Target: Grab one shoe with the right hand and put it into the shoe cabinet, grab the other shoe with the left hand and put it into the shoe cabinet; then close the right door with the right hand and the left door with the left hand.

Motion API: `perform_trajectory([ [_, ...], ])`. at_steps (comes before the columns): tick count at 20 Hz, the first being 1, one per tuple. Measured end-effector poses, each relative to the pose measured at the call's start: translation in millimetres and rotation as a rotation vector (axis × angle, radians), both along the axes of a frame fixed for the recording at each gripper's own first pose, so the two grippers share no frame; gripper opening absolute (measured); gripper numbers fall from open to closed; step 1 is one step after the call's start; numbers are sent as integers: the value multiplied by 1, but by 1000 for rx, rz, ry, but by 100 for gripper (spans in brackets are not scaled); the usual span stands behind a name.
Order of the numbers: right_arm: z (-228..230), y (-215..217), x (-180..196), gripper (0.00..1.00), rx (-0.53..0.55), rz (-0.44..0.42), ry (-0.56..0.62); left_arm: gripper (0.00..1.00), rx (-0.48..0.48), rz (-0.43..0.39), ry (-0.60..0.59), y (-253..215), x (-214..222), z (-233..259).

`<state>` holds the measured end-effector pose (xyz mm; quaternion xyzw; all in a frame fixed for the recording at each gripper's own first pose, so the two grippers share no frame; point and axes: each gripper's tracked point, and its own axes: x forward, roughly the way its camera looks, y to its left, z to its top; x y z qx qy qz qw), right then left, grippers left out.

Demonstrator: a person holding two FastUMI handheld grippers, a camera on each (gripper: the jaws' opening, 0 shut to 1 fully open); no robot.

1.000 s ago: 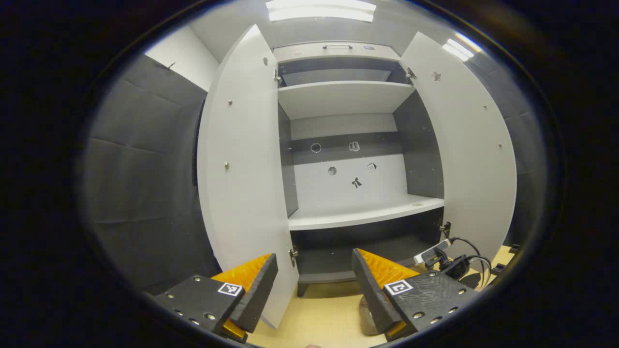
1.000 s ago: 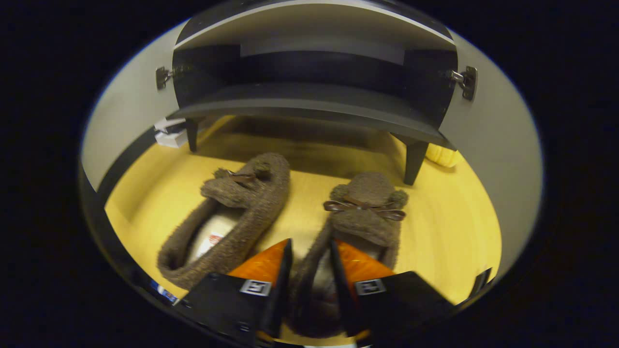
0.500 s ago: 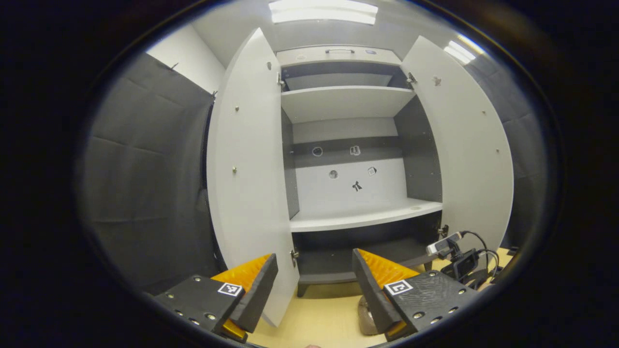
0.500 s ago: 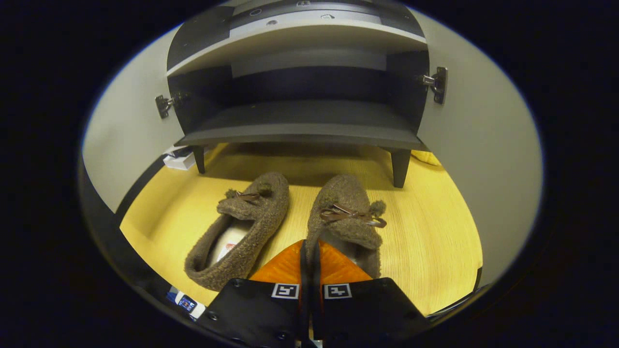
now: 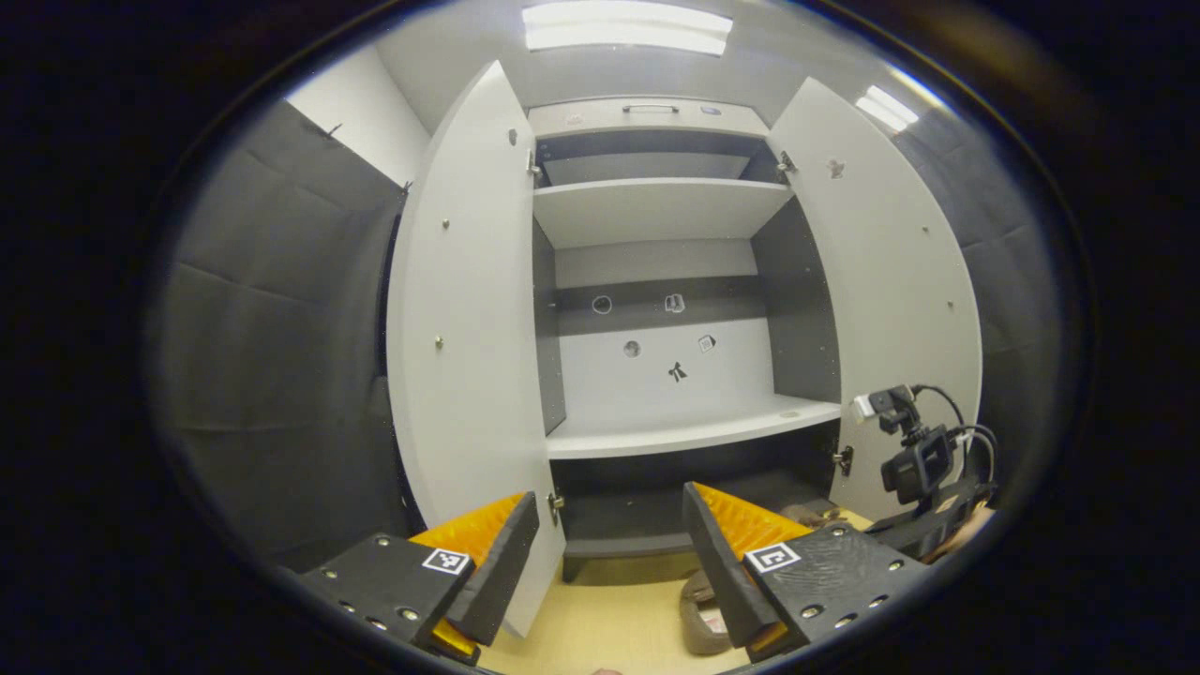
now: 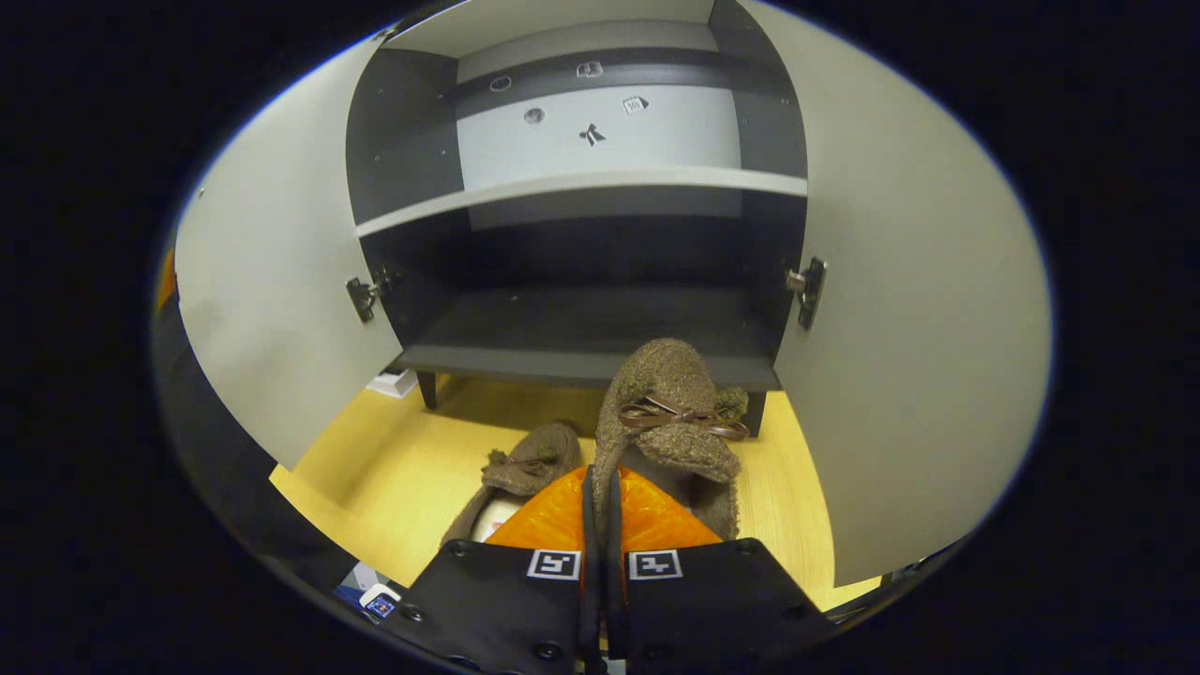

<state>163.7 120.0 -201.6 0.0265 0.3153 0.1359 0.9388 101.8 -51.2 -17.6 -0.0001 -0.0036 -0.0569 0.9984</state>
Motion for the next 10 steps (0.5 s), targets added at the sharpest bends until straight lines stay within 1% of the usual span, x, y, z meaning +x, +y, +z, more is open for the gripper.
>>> perform_trajectory([
  [2,23,-1,2,5,16,0,-38,90,-1,-7,-6,-2,0,1],
  [3,35,0,4,1,22,1,-55,90,-3,-11,-7,-3,1,2],
  [4,47,0,5,5,26,1,-76,90,-4,-15,-6,-4,2,0],
  [7,86,3,12,5,35,19,-151,90,-7,-25,-9,-6,5,1],
  [10,134,5,28,5,50,30,-254,90,-7,-28,-21,-6,9,3],
])
